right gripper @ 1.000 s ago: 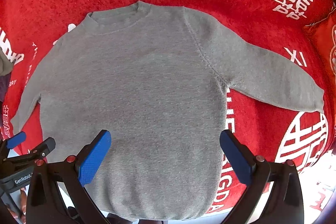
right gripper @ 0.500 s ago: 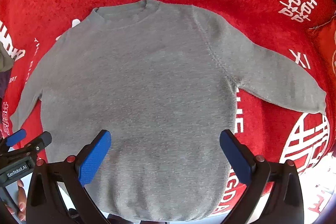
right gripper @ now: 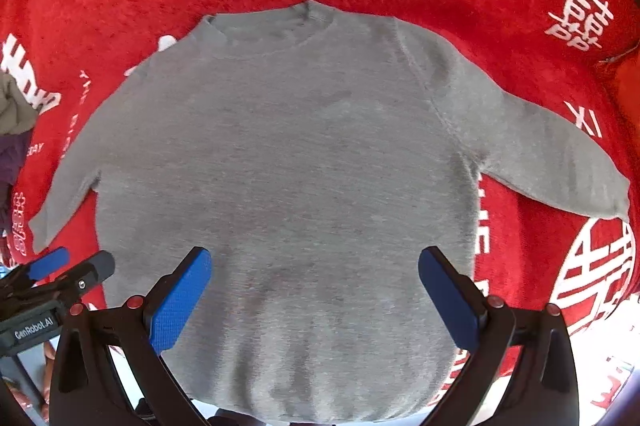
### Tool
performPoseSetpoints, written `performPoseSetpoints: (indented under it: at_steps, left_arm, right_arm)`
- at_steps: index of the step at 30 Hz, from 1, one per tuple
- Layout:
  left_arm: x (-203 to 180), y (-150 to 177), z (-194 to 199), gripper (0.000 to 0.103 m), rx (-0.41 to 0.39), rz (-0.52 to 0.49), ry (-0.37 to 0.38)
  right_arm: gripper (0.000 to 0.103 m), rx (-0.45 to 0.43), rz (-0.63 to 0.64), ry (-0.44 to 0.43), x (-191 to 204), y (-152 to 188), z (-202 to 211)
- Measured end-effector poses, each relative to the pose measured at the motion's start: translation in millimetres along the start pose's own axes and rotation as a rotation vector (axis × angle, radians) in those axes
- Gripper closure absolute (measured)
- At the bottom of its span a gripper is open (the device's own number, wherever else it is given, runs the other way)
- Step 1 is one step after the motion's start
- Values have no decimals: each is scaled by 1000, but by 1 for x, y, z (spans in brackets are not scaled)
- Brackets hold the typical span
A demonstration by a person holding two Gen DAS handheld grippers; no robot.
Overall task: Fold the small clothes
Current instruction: 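Grasp the grey sweater's sleeve cuff with the left gripper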
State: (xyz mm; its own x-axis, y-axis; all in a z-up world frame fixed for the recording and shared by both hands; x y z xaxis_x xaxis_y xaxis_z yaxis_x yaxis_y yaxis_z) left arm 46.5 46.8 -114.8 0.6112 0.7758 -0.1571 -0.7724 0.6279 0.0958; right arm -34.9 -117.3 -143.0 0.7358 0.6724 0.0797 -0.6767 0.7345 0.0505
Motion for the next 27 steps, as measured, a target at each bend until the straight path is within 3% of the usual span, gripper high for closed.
performPoseSetpoints:
  at_steps: [3, 7, 13, 18, 21, 27]
  left_arm:
    - [15, -5, 4, 0, -22, 64, 96]
    - [59, -13, 8, 0, -73, 163, 138]
    - [164, -20, 9, 0, -192, 380, 186]
    - [255, -8, -8, 0, -273, 642, 363]
    - [273, -2, -19, 0, -296, 715, 471]
    - [277, -17, -12, 0, -381, 694, 518]
  right_arm:
    - [0, -5, 32, 12, 13, -2, 0]
    - [0, -2, 83, -15, 36, -3, -1]
    - [0, -11, 141, -60, 76, -5, -8]
    - [0, 5, 194, -72, 103, 0, -17]
    - [0, 9, 220, -73, 116, 2, -20]
    - [0, 18, 262, -68, 143, 5, -27]
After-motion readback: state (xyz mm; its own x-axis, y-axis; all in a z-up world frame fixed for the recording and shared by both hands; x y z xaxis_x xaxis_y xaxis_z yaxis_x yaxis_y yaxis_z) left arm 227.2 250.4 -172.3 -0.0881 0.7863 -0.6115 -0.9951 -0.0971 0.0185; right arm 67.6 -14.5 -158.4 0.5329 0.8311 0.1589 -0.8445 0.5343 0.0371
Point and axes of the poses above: each gripper's, at about its wrist camera, not at the fingertips, and z roughly against the way its jaws point, x to its left, y to its underside, the point moved 7 cm from there along -z, roughly the way its jaws point, and after that the axes turned 10 degrees about x, right-handed, at the moved point
